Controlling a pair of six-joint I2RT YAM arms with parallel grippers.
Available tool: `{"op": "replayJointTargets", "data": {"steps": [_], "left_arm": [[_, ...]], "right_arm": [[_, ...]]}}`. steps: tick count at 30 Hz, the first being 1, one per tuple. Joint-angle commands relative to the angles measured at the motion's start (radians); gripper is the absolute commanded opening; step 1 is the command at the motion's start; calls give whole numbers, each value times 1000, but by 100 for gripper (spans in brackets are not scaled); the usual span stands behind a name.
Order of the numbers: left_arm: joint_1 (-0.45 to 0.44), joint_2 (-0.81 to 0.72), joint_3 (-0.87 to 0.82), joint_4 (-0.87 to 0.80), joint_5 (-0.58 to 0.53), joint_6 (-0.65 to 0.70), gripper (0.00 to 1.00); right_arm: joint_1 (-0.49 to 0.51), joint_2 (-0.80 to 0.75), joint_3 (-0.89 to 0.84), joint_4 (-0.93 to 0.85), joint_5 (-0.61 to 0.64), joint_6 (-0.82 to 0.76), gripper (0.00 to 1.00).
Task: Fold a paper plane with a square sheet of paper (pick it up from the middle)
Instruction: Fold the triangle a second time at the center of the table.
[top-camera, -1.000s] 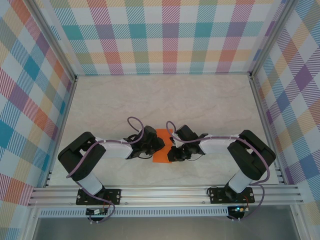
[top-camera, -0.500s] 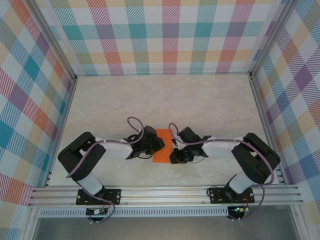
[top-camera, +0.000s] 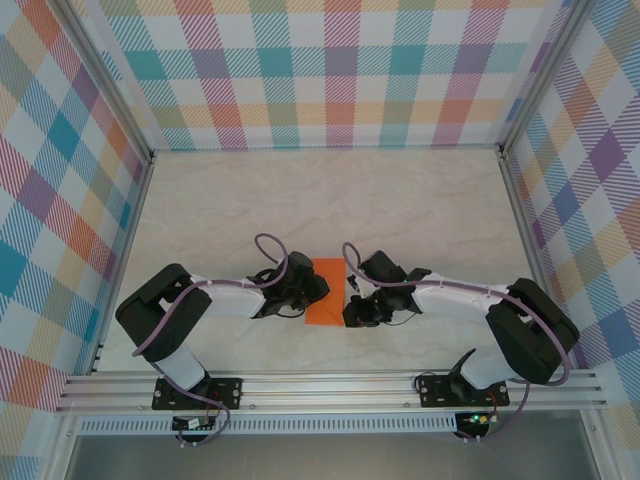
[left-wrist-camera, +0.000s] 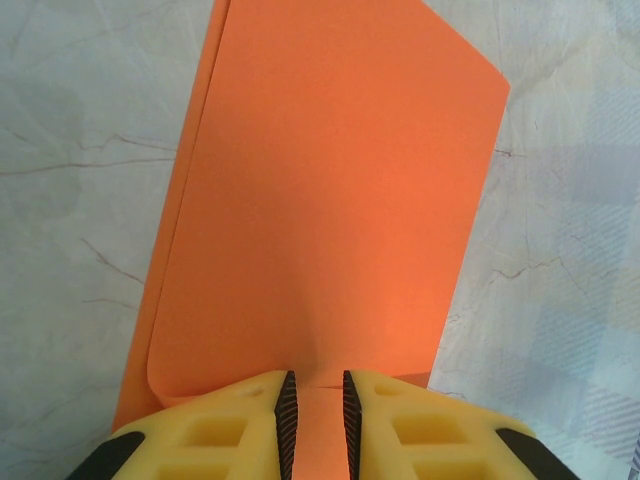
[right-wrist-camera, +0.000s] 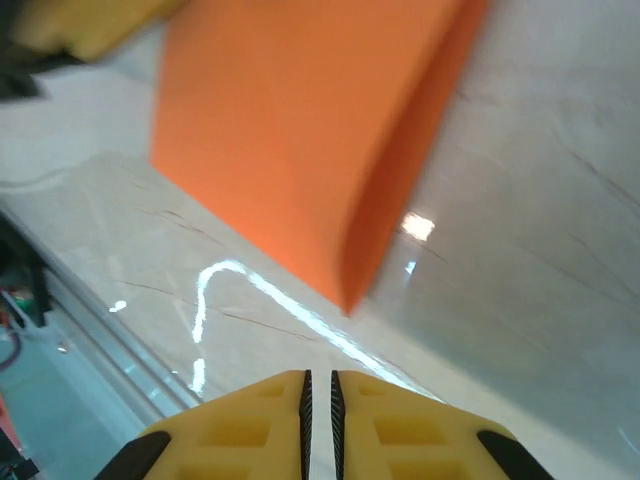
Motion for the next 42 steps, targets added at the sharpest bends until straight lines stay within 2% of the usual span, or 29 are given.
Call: {"op": "replayJointTargets", "data": {"steps": [1, 10, 20, 26, 30, 42], "left_arm": [[-12, 14, -10, -99, -35, 23, 23], [-12, 11, -10, -99, -31, 24, 23], [-12, -21, -13, -83, -30, 43, 24], [-12, -140, -17, -79, -31, 44, 29], [-13, -195, -46, -48, 6, 16, 28], [-65, -92, -100, 133, 64, -72, 24]], "right_arm": [[1, 16, 62, 44, -23, 42, 16], [1, 216, 93, 94, -33, 51, 14], [1, 233, -16, 121, -9, 68, 13], [1, 254, -24, 156, -14, 88, 12], [2, 251, -20, 157, -15, 89, 12], [0, 250, -20, 159, -4, 90, 11]]}}
